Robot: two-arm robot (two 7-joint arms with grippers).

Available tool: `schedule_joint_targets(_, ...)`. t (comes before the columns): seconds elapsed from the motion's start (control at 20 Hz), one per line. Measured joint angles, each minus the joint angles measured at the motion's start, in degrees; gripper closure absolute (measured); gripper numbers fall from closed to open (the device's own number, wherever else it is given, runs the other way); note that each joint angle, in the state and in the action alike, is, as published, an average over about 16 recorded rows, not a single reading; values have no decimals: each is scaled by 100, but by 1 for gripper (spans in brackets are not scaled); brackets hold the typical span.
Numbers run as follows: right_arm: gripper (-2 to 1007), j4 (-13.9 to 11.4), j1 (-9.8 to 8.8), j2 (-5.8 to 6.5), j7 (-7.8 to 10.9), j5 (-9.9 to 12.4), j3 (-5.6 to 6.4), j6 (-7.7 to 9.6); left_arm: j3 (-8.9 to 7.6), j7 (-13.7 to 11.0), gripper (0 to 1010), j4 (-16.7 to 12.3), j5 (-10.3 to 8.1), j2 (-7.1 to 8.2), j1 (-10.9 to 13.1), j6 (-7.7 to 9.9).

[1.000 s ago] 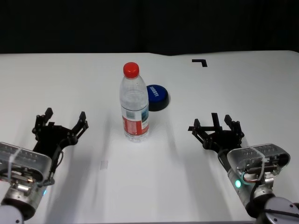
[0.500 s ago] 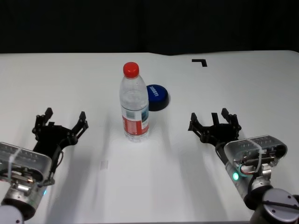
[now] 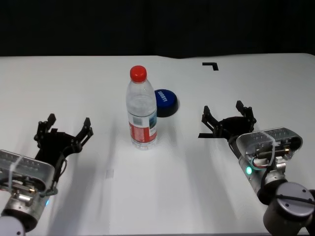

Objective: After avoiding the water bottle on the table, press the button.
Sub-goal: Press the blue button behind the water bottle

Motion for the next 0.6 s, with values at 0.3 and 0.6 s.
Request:
schedule_joint_targets(0.3, 2, 218, 260, -88, 111, -102, 84, 20, 0, 0, 7, 0, 0, 0, 0, 0)
schedule_joint_targets(0.6, 2, 506, 555, -164, 261, -188, 157, 32, 0, 0, 7, 0, 0, 0, 0, 0)
